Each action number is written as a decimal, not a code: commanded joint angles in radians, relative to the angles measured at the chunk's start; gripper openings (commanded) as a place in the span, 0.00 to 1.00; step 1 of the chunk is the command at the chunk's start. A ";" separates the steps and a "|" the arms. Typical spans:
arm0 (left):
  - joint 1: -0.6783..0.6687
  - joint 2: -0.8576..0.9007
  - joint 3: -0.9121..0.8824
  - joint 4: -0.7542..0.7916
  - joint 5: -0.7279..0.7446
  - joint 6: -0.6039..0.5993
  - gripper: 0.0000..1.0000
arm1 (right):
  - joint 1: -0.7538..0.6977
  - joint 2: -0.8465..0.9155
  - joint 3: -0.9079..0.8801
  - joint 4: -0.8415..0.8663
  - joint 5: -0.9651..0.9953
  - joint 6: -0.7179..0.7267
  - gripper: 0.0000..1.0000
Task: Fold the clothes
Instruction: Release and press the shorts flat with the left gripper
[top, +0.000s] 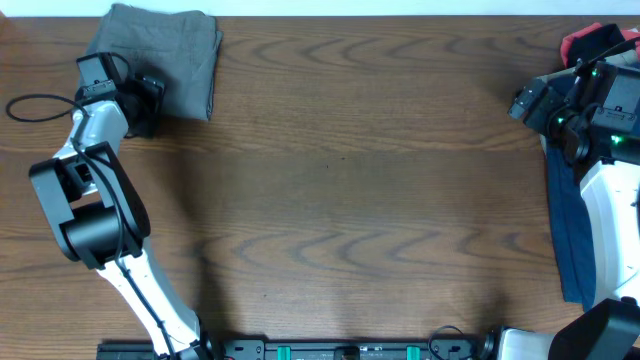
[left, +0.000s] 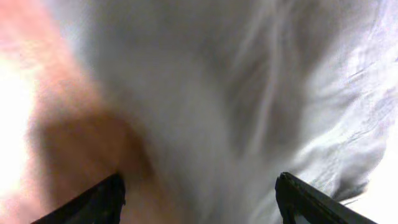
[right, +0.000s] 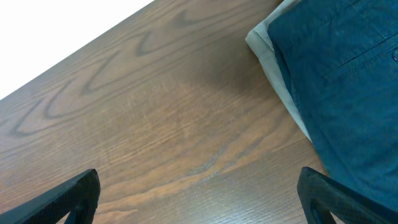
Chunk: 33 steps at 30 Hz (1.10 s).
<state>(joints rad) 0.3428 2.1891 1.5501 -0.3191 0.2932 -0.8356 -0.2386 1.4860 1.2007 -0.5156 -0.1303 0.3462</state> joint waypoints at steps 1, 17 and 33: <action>-0.002 -0.074 -0.011 -0.058 -0.082 0.067 0.79 | -0.002 0.005 0.014 -0.001 0.003 -0.018 0.99; -0.024 -0.143 -0.011 -0.084 -0.135 0.110 0.06 | -0.002 0.005 0.014 -0.001 0.003 -0.018 0.99; -0.076 -0.003 -0.011 -0.010 -0.212 0.119 0.06 | -0.002 0.005 0.014 -0.001 0.003 -0.018 0.99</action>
<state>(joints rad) 0.2691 2.1689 1.5440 -0.3325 0.1013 -0.7345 -0.2382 1.4860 1.2007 -0.5156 -0.1307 0.3462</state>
